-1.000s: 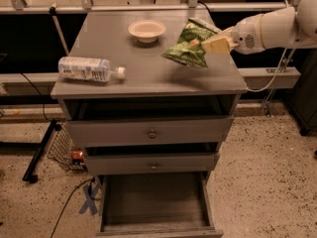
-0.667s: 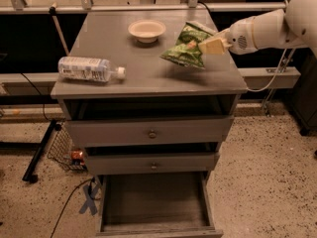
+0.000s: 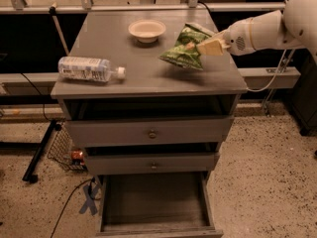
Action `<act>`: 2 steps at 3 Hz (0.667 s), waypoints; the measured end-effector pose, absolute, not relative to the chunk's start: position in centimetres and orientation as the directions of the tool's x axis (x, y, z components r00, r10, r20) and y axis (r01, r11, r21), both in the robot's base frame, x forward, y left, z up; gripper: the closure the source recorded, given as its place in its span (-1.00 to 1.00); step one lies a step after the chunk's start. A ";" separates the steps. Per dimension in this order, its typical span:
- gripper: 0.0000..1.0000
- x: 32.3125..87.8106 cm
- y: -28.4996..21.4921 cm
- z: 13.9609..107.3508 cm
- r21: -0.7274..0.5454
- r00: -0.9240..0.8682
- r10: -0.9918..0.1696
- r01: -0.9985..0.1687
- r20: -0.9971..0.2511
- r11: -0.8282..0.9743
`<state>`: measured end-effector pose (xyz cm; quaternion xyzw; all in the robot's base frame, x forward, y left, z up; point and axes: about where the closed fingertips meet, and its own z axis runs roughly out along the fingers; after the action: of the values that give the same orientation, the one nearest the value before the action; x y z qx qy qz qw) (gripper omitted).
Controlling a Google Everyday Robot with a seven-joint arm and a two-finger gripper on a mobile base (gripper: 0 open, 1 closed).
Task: Pick green jalapeno chip bag from bottom drawer and place on counter
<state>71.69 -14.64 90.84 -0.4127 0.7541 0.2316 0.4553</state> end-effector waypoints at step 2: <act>-0.73 71.8 -14.0 90.5 -0.022 -0.245 -0.413 -0.839 -0.877 0.544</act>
Offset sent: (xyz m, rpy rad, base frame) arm 0.0005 0.0032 -0.0019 0.0007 0.0028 0.0050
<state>71.79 -14.05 90.49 -0.4153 0.7533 0.2352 0.4525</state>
